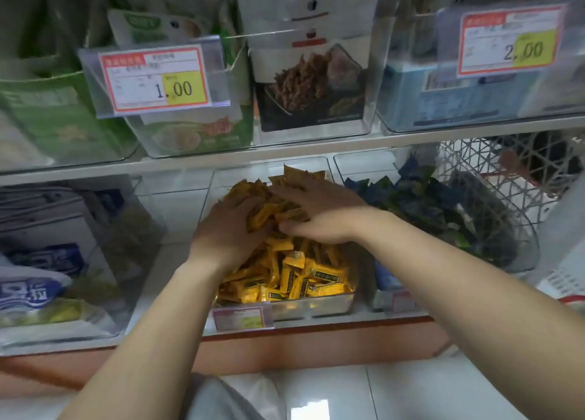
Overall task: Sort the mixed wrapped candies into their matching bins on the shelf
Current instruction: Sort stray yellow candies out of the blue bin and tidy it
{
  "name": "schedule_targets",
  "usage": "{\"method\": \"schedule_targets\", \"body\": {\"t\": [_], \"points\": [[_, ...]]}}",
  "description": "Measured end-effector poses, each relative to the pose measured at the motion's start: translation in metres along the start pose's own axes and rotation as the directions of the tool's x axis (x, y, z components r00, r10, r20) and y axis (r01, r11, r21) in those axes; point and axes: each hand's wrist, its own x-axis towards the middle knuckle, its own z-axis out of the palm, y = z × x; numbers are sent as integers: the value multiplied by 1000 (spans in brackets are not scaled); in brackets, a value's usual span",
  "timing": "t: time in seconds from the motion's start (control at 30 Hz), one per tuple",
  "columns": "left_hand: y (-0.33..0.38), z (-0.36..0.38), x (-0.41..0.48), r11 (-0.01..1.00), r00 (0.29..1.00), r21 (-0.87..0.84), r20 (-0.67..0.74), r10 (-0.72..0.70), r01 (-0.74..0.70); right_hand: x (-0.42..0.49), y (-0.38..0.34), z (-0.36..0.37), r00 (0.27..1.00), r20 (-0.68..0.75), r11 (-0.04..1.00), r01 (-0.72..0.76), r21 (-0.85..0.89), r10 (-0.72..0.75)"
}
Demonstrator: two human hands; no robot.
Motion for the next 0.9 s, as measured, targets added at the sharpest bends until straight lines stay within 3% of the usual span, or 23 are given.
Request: {"method": "schedule_targets", "body": {"t": [0.1, 0.23, 0.37, 0.43, 0.53, 0.6, 0.67, 0.73, 0.8, 0.9], "points": [[-11, -10, -17, 988, 996, 155, 92, -18, 4, 22, -22, 31, 981, 188, 997, -34, -75, 47], [-17, -26, -28, 991, 970, 124, 244, 11, -43, 11, -29, 59, 998, 59, 986, -28, -165, 38], [0, -17, -25, 992, 997, -117, 60, 57, -50, -6, -26, 65, 1000, 6, 969, -20, -246, 23], [12, -5, -18, 983, 997, -175, 54, 61, -51, -11, -24, 59, 999, 36, 950, -9, -313, 21], [13, 10, -10, 997, 984, 63, 176, 42, -54, -13, -17, 42, 997, 73, 899, 6, -438, 29], [5, 16, -17, 989, 977, 130, 207, 45, -72, -9, -11, 30, 991, 133, 881, 34, -472, 33], [-3, 18, -32, 984, 978, 155, 201, 56, -88, 0, -5, 19, 984, 175, 902, 64, -428, 13], [-7, 19, -44, 979, 979, 177, 192, 67, -102, 15, 1, 11, 994, 107, 959, 22, -283, 8], [-6, 17, -49, 974, 981, 196, 180, 76, -112, 34, 7, 10, 996, 32, 985, -78, -152, 83], [-4, 15, -56, 970, 983, 209, 160, 93, -126, 61, 2, 23, 971, 72, 969, -218, -120, 227]]}}
